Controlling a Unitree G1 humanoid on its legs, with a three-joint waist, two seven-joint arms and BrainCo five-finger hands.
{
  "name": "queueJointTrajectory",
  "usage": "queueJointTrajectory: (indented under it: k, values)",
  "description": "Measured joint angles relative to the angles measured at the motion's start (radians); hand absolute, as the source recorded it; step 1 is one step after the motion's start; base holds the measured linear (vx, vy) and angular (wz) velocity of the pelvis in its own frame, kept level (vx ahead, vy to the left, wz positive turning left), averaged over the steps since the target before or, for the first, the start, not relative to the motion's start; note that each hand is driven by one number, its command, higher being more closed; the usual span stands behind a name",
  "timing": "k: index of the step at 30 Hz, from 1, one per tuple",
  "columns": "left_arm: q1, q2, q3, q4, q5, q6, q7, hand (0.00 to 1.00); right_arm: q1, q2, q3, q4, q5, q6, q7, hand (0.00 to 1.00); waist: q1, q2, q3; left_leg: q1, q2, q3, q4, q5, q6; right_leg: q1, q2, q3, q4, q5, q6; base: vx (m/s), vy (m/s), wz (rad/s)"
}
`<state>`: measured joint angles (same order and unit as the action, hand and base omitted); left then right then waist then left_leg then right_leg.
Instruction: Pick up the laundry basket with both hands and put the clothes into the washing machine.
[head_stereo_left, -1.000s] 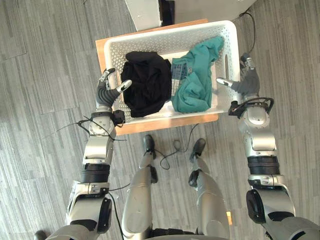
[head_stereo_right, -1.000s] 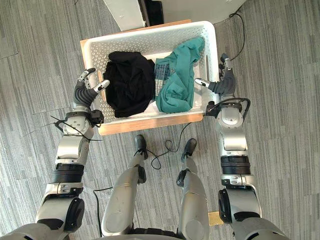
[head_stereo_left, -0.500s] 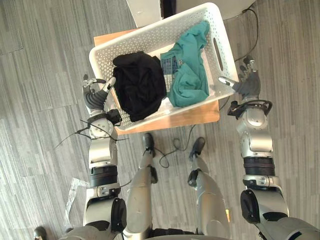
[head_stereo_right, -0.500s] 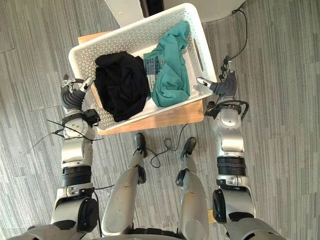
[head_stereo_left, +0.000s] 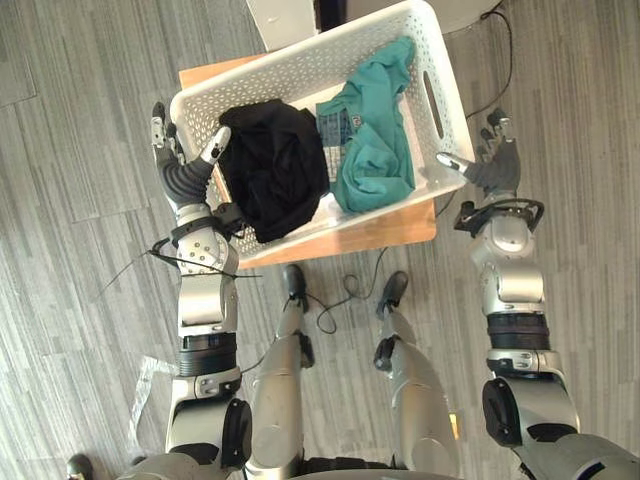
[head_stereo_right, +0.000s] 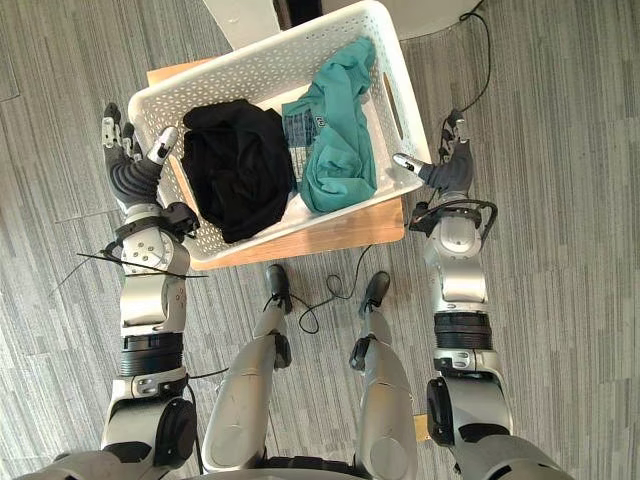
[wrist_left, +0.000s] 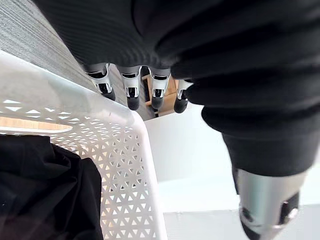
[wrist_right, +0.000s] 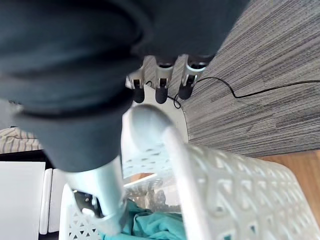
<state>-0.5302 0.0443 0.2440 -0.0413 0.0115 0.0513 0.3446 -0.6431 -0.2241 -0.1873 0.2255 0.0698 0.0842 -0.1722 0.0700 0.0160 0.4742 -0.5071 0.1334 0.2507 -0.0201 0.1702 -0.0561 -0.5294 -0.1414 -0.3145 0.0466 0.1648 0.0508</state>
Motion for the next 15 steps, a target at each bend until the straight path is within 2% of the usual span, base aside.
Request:
queueJointTrajectory:
  k: [6,11,15]
  values:
    - [0.003,-0.006,0.006,-0.042,0.002,0.014,0.007,0.0,0.0,0.0,-0.002,0.0,0.0,0.001,0.001,0.0,0.001,0.0,0.0,0.0,-0.002,-0.002,-0.015,0.011,0.001,-0.001,-0.001,-0.01,0.0,0.0,0.0,0.01,-0.006,0.03]
    - [0.059,-0.068,0.076,-0.042,0.0,0.055,0.006,0.0,0.001,0.001,-0.016,-0.011,0.0,0.003,0.001,0.0,0.001,0.0,0.0,0.0,-0.001,-0.002,-0.016,0.012,0.001,-0.001,-0.001,-0.012,0.0,-0.001,0.0,0.0,0.0,0.0]
    - [0.099,-0.102,0.08,-0.042,-0.001,0.073,0.003,0.0,0.003,0.003,-0.042,-0.026,-0.001,0.004,-0.001,0.0,0.001,0.0,0.0,-0.002,0.0,0.0,-0.016,0.011,0.001,-0.002,-0.001,-0.013,0.0,-0.001,0.0,0.0,0.0,0.0]
